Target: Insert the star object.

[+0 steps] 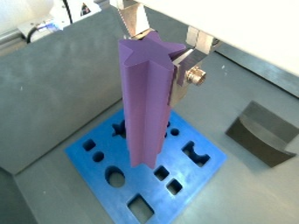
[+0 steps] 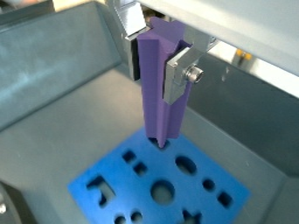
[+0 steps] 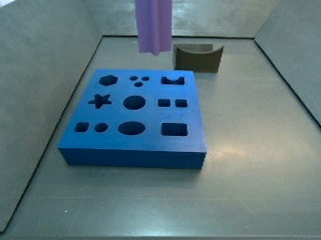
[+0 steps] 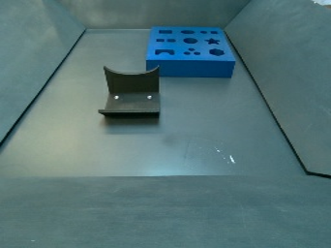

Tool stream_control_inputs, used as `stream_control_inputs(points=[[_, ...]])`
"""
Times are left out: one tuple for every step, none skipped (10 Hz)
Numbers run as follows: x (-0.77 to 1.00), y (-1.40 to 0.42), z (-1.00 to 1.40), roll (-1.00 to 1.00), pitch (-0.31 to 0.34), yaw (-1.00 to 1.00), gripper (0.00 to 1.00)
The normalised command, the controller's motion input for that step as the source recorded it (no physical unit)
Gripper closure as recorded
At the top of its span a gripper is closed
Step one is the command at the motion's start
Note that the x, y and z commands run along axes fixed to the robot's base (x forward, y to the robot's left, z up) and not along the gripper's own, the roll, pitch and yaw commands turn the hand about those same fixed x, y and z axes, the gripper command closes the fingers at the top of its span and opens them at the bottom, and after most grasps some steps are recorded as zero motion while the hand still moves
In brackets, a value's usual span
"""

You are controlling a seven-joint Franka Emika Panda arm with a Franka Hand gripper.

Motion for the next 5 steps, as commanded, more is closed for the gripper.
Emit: stream_control_inputs(points=[[-0.55,0.18,-0.69,0.21,0.0,-0.02,1.0],[-0.67,0.24,-0.65,0.19,0.0,-0.08,1.0],[-0.64,0.23,-0.55,0.2,0.053,-0.1,1.0],[-0.65,0.2,-0.62,0.17,0.05,-0.09,1.0],[-0.64,0.1,-0.7,0.12,0.0,-0.13,1.0]])
